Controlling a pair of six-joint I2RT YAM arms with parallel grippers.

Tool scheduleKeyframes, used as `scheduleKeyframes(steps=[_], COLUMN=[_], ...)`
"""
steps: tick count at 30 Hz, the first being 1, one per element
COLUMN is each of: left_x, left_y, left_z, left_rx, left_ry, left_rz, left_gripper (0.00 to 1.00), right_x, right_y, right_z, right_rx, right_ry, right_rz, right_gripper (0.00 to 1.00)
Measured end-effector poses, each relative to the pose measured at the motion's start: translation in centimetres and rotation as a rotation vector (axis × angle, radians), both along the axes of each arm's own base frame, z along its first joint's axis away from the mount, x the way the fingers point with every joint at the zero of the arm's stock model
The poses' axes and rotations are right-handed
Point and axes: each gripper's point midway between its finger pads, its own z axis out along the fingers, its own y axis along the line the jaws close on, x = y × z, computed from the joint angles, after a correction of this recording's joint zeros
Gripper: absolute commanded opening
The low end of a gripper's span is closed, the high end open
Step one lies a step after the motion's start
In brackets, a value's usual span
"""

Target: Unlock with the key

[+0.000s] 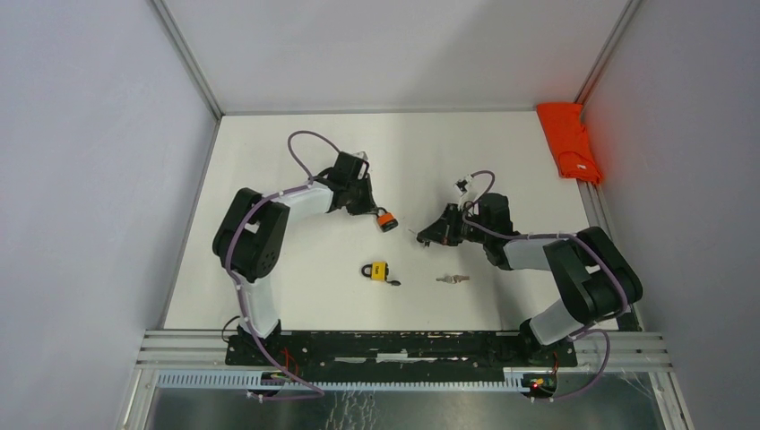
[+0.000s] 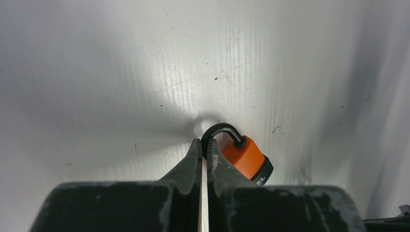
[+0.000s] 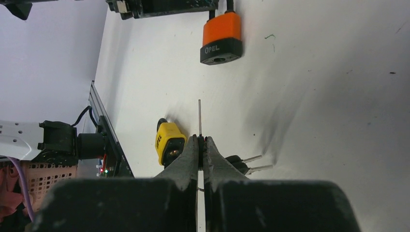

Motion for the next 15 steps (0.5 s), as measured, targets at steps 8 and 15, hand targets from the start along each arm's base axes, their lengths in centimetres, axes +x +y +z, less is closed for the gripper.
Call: scheduleKeyframes(steps=[8,15], left_x=[0.0,-1.3], left_y=[0.9,3.0], left_z=[-0.3,0.2], left_rx=[0.011,0.097], left_ry=[0.009,-0.001], left_rz=[0.043,0.055], left_gripper=[0.11,0.02], right_x=[-0.4,-0.5], right_y=[0.5,0.5], right_z=[-1.6,-1.7], right_rx=[-0.007,-0.009], right_ry=[0.048,0.049], right_rz=[0.011,0.015], right_gripper=[0.00,0.00])
